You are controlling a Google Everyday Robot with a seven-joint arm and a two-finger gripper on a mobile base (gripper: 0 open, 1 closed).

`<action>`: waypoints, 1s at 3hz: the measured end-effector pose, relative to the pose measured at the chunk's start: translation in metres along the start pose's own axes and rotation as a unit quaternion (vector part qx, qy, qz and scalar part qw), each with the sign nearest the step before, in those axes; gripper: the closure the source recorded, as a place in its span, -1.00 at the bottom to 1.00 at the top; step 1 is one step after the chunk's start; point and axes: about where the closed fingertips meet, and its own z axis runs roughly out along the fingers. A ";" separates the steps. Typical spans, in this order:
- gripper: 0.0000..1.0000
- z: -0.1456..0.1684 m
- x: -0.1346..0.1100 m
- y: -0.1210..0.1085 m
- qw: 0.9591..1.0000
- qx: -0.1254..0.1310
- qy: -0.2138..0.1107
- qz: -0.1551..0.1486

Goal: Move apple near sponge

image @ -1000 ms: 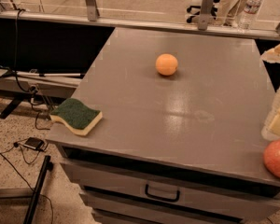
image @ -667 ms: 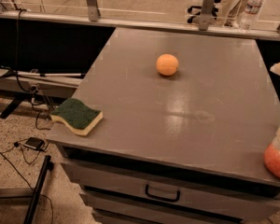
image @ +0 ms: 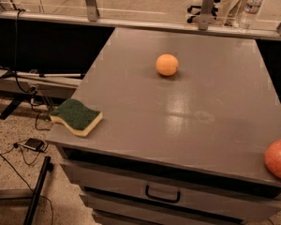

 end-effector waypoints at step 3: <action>-1.00 0.011 0.008 0.026 1.000 0.011 0.009 0.001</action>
Offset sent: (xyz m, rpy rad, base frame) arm -0.0271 0.0084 -0.0159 -0.0244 -0.0306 -0.0037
